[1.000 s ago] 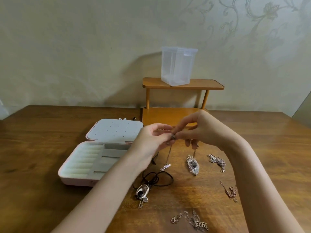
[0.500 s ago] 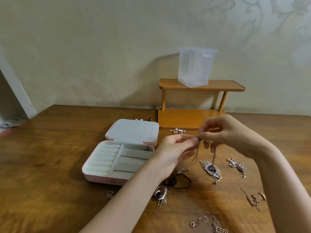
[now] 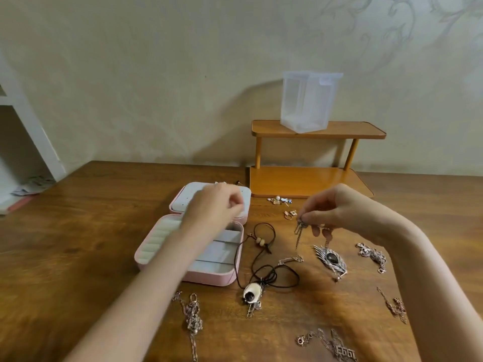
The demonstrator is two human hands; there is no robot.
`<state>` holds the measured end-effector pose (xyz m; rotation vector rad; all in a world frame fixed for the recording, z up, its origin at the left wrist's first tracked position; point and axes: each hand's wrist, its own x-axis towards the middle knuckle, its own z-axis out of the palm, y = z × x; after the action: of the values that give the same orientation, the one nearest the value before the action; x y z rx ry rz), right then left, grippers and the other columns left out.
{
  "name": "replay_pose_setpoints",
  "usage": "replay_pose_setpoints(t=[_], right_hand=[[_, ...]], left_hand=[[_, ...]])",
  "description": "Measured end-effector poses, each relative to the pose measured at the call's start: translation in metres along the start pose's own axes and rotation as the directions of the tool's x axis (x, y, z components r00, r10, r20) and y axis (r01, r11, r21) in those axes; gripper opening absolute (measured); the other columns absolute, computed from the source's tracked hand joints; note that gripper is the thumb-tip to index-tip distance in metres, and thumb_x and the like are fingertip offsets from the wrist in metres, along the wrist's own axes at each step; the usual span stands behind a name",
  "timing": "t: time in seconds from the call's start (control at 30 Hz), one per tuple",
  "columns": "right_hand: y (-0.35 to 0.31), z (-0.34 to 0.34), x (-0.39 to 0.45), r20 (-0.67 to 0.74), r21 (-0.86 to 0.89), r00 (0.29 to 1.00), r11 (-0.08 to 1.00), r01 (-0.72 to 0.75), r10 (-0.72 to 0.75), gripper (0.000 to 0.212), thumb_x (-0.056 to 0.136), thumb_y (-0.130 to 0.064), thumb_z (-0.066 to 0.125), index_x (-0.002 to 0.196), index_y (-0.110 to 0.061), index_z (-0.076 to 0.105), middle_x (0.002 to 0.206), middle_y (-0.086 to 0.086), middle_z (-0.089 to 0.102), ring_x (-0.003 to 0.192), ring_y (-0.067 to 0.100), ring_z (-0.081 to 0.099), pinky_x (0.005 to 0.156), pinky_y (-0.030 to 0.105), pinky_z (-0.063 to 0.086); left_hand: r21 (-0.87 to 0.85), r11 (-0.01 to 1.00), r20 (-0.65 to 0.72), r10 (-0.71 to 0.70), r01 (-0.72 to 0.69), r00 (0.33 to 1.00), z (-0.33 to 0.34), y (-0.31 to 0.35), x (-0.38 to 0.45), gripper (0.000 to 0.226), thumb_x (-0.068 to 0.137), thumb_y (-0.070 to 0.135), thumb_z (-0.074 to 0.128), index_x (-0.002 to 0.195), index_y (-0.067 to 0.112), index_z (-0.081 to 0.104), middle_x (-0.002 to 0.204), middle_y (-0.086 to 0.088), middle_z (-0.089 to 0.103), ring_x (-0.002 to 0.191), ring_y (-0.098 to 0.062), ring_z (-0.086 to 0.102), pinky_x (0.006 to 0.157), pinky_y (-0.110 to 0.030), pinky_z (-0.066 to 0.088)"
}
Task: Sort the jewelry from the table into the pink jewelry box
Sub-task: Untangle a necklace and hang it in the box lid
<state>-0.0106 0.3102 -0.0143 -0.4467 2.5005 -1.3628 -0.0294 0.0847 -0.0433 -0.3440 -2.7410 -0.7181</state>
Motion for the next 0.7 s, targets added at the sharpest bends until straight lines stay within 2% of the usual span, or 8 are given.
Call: replay_pose_setpoints(t=[0.07, 0.13, 0.23, 0.33, 0.47, 0.53, 0.6, 0.7], right_hand=[[-0.001, 0.001, 0.0, -0.003, -0.012, 1.0, 1.0, 0.003, -0.003, 0.008, 0.084, -0.003, 0.062, 0.083, -0.002, 0.07, 0.068, 0.005, 0.067, 0.059, 0.014, 0.06, 0.052, 0.021, 0.05], [-0.003, -0.001, 0.0, -0.018, -0.023, 1.0, 1.0, 0.011, -0.011, 0.008, 0.084, -0.003, 0.062, 0.083, -0.003, 0.07, 0.067, 0.004, 0.067, 0.06, 0.015, 0.06, 0.053, 0.021, 0.05], [-0.004, -0.004, -0.003, -0.039, -0.019, 0.999, 1.0, 0.023, -0.023, 0.008, 0.084, -0.004, 0.062, 0.084, -0.004, 0.07, 0.073, 0.01, 0.068, 0.063, 0.018, 0.06, 0.054, 0.021, 0.051], [-0.005, -0.007, -0.005, -0.047, -0.02, 0.998, 0.999, 0.03, -0.031, 0.008, 0.084, -0.004, 0.062, 0.084, -0.005, 0.07, 0.07, 0.007, 0.068, 0.061, 0.016, 0.06, 0.053, 0.02, 0.05], [-0.005, -0.008, -0.005, -0.044, -0.024, 0.998, 0.999, 0.036, -0.037, 0.009, 0.085, -0.003, 0.062, 0.084, -0.004, 0.07, 0.069, 0.006, 0.068, 0.062, 0.017, 0.06, 0.053, 0.02, 0.05], [-0.005, -0.009, -0.005, -0.041, -0.026, 0.998, 0.999, 0.038, -0.039, 0.009, 0.085, -0.003, 0.061, 0.084, -0.004, 0.07, 0.07, 0.006, 0.068, 0.062, 0.018, 0.06, 0.054, 0.02, 0.05], [-0.006, -0.009, -0.006, -0.04, -0.025, 0.998, 0.999, 0.04, -0.041, 0.009, 0.085, -0.003, 0.061, 0.084, -0.004, 0.07, 0.071, 0.007, 0.068, 0.063, 0.019, 0.06, 0.054, 0.02, 0.051], [-0.006, -0.01, -0.007, -0.046, -0.014, 0.998, 0.999, 0.052, -0.052, 0.008, 0.084, -0.003, 0.061, 0.085, -0.004, 0.07, 0.072, 0.007, 0.068, 0.063, 0.018, 0.06, 0.054, 0.02, 0.051]], left_hand=[[0.126, 0.991, 0.165, 0.012, -0.033, 0.986, -0.004, -0.022, 0.002, 0.012, 0.086, 0.018, 0.064, 0.096, 0.022, 0.069, 0.092, 0.007, 0.063, 0.078, -0.005, 0.055, 0.068, -0.013, 0.04], [0.164, 0.98, 0.291, 0.058, -0.11, 0.955, -0.004, -0.03, 0.003, 0.014, 0.085, 0.023, 0.066, 0.099, 0.024, 0.068, 0.097, 0.008, 0.062, 0.08, -0.003, 0.054, 0.067, -0.012, 0.038], [0.222, 0.947, 0.304, 0.16, -0.233, 0.939, -0.002, -0.03, 0.005, 0.013, 0.086, 0.03, 0.064, 0.098, 0.027, 0.066, 0.1, 0.01, 0.061, 0.085, -0.003, 0.052, 0.072, -0.018, 0.041], [0.234, 0.917, 0.294, 0.251, -0.324, 0.922, 0.006, -0.025, 0.005, 0.016, 0.088, 0.027, 0.061, 0.102, 0.024, 0.067, 0.102, 0.009, 0.06, 0.091, -0.006, 0.053, 0.076, -0.02, 0.042], [0.233, 0.922, 0.298, 0.236, -0.31, 0.925, 0.01, -0.027, 0.007, 0.018, 0.089, 0.022, 0.06, 0.104, 0.02, 0.069, 0.105, 0.005, 0.063, 0.099, -0.011, 0.055, 0.085, -0.023, 0.044], [0.165, 0.948, 0.257, 0.223, -0.27, 0.94, 0.002, -0.028, 0.007, 0.015, 0.087, 0.018, 0.063, 0.098, 0.02, 0.072, 0.099, 0.006, 0.066, 0.094, -0.008, 0.057, 0.085, -0.025, 0.046], [0.05, 0.98, 0.157, 0.181, -0.191, 0.971, -0.01, -0.024, 0.009, 0.013, 0.084, 0.012, 0.065, 0.091, 0.02, 0.072, 0.089, 0.011, 0.066, 0.085, -0.003, 0.057, 0.077, -0.017, 0.046], [-0.309, 0.95, 0.046, 0.061, -0.044, 0.997, -0.034, -0.009, 0.014, 0.021, 0.087, 0.006, 0.06, 0.082, 0.025, 0.065, 0.084, 0.01, 0.065, 0.08, -0.004, 0.062, 0.076, -0.014, 0.048]])
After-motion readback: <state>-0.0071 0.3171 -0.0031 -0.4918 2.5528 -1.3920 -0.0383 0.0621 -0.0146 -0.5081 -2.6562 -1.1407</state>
